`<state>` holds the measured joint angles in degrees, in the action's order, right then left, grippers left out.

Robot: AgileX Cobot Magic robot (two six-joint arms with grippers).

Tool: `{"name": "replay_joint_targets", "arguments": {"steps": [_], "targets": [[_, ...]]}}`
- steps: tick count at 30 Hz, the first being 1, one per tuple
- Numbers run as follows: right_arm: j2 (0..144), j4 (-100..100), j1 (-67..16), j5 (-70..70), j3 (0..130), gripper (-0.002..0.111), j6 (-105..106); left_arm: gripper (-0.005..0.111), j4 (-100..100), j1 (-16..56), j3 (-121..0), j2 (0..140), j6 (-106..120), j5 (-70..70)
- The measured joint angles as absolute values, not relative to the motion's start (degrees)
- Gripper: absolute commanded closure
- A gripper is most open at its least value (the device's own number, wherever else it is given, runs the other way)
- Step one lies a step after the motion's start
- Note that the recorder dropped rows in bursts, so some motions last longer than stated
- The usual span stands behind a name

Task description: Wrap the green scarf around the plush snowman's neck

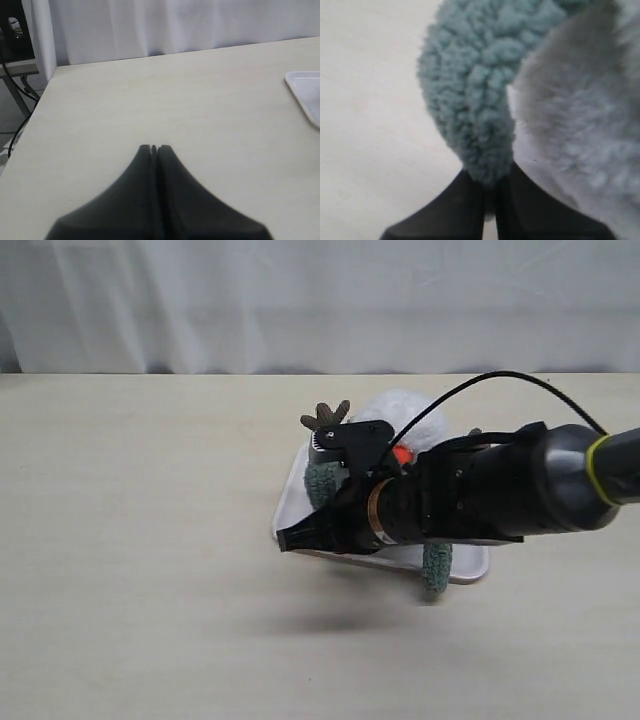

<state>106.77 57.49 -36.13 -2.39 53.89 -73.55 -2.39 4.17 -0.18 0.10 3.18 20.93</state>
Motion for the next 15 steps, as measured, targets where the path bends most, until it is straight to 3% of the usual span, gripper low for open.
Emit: {"name": "replay_joint_targets", "arguments": {"steps": [15], "targets": [[95.68,57.42,-36.13,-17.52,46.18,0.104,-65.53,0.107,-2.39,4.17,-0.18,0.10,3.18,20.93]]}}
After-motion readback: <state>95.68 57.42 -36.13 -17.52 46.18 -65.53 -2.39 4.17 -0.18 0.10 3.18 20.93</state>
